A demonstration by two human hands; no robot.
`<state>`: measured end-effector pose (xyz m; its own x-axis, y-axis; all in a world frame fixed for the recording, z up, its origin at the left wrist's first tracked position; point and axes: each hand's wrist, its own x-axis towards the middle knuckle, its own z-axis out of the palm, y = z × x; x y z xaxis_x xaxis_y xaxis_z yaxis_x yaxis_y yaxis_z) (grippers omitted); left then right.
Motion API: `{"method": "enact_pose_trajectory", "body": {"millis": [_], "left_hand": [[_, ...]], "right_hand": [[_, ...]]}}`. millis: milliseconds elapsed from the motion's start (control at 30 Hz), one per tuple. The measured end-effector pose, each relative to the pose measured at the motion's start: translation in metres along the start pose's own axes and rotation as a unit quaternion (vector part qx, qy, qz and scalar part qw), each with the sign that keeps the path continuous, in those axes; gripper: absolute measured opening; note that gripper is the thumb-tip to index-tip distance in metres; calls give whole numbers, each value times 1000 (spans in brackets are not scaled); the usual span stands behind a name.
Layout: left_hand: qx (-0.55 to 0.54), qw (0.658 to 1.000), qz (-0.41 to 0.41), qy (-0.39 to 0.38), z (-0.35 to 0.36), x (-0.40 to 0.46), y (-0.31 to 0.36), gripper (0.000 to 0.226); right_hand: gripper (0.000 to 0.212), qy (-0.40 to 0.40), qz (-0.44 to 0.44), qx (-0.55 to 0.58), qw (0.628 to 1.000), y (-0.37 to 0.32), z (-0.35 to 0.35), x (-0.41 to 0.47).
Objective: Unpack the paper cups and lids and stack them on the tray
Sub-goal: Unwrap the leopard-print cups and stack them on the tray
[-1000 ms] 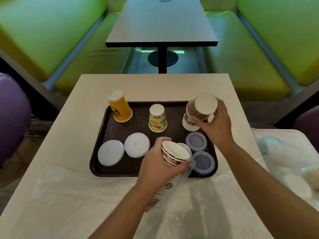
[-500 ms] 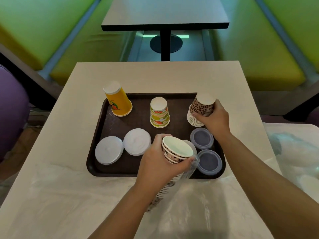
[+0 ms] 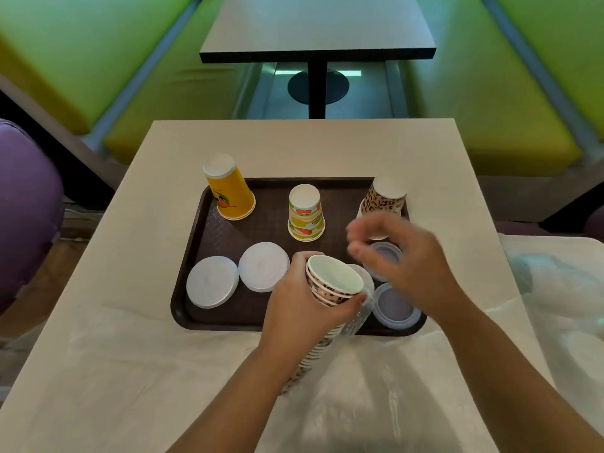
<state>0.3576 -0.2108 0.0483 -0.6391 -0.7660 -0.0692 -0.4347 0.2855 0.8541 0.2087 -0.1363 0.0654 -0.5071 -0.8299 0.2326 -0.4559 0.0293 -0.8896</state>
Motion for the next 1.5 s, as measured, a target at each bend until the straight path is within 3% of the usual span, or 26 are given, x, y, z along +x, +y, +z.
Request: {"method": "enact_pose_trajectory", "body": {"millis": [67,133,267,433,533,600,733,800,900,1000,1200,1333,1500], "left_hand": [[10,1000,3,-5,0,-2,1,61],[12,1000,8,-10,0,-4,0,64],[7,1000,17,-21,2,-10,1,68],[-3,999,34,-25,-1,-16,2,57],[-4,999,35,-22,-2,-18,3,51],[-11,999,35,-17,-3,-18,3,49],[-7,999,38,-21,-3,-16,2,51],[7,999,42,-24,-1,-15,2,51],[14,999,36,-27,0,-13,2,48],[18,999,33,-24,0,-11,2,51],[23,999,22,-31,3,-4,1,66],[24,999,14,-42,3,0,1,68],[13,999,13,-45,3,7,0,66]], "right_hand": [[27,-87,-38,-42,995,-14,3,-16],[30,-105,-86,-123,983,-13,7,-26],[21,-77,-118,-174,975,-6,10,-34],[26,-14,-92,-129,987,-22,-5,-35],[29,-47,-96,-114,988,-28,-8,-35],[46,-80,-158,-193,965,-24,-7,-36],[83,-106,-267,-412,865,-5,-7,-29],[81,-89,-286,-443,845,4,-6,-23],[60,-40,-300,-433,849,14,-9,-11],[62,15,-254,-389,885,21,-16,5],[76,133,-52,-263,954,39,-24,40],[73,161,87,-176,967,51,-24,54],[68,164,140,-145,966,71,-20,63]]}}
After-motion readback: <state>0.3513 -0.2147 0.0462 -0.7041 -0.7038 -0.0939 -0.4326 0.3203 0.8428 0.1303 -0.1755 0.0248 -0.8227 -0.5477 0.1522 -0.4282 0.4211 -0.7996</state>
